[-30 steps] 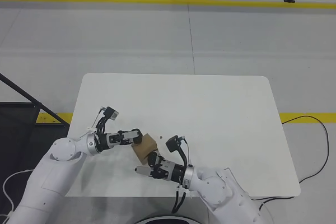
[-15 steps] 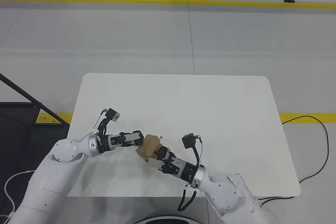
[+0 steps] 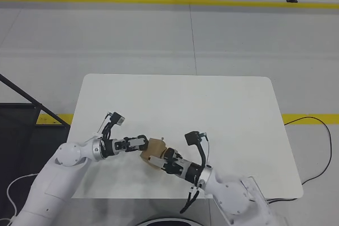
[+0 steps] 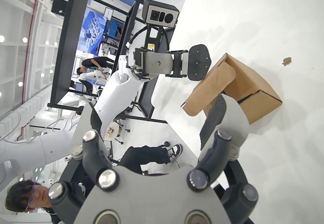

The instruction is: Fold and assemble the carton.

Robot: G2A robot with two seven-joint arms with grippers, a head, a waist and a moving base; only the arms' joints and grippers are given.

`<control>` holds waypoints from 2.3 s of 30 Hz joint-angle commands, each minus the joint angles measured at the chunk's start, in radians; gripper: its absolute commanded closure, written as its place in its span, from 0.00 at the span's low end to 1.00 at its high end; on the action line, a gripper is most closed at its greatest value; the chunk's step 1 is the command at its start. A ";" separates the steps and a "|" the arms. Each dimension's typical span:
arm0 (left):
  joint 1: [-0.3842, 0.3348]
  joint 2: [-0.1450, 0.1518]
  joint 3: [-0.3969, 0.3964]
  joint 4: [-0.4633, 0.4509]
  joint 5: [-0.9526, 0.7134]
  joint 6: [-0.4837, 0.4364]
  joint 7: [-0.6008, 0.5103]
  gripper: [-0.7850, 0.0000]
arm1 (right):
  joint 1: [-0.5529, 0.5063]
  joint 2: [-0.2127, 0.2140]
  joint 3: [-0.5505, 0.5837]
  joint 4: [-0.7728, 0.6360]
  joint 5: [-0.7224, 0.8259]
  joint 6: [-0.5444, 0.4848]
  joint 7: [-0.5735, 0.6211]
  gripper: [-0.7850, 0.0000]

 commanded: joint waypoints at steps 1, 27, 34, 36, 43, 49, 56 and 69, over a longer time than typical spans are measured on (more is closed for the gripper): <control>0.000 -0.001 0.006 0.000 -0.001 -0.001 0.000 0.00 | 0.023 -0.004 -0.015 -0.005 -0.009 0.062 0.008 0.00; 0.003 -0.004 -0.021 0.049 -0.080 -0.031 0.001 0.00 | 0.131 -0.027 -0.081 0.050 -0.005 0.273 0.039 0.00; 0.005 -0.001 -0.030 0.080 -0.058 -0.001 -0.005 0.00 | 0.140 -0.029 -0.089 0.050 -0.018 0.293 0.051 0.00; 0.004 -0.002 -0.025 0.079 -0.056 0.002 -0.008 0.00 | 0.143 -0.029 -0.092 0.053 -0.019 0.297 0.055 0.00; -0.012 -0.008 0.004 0.068 -0.034 0.013 -0.012 0.00 | 0.156 -0.032 -0.098 0.062 -0.020 0.309 0.065 0.00; -0.021 -0.013 0.017 0.072 -0.033 0.010 -0.010 0.00 | 0.163 -0.033 -0.104 0.066 -0.032 0.322 0.074 0.01; -0.025 -0.015 0.020 0.082 -0.041 0.003 -0.013 0.00 | 0.162 -0.034 -0.110 0.063 -0.053 0.344 0.067 0.53; -0.026 -0.016 0.014 0.084 -0.044 -0.004 -0.021 0.00 | 0.168 -0.038 -0.117 0.065 -0.075 0.383 0.060 0.58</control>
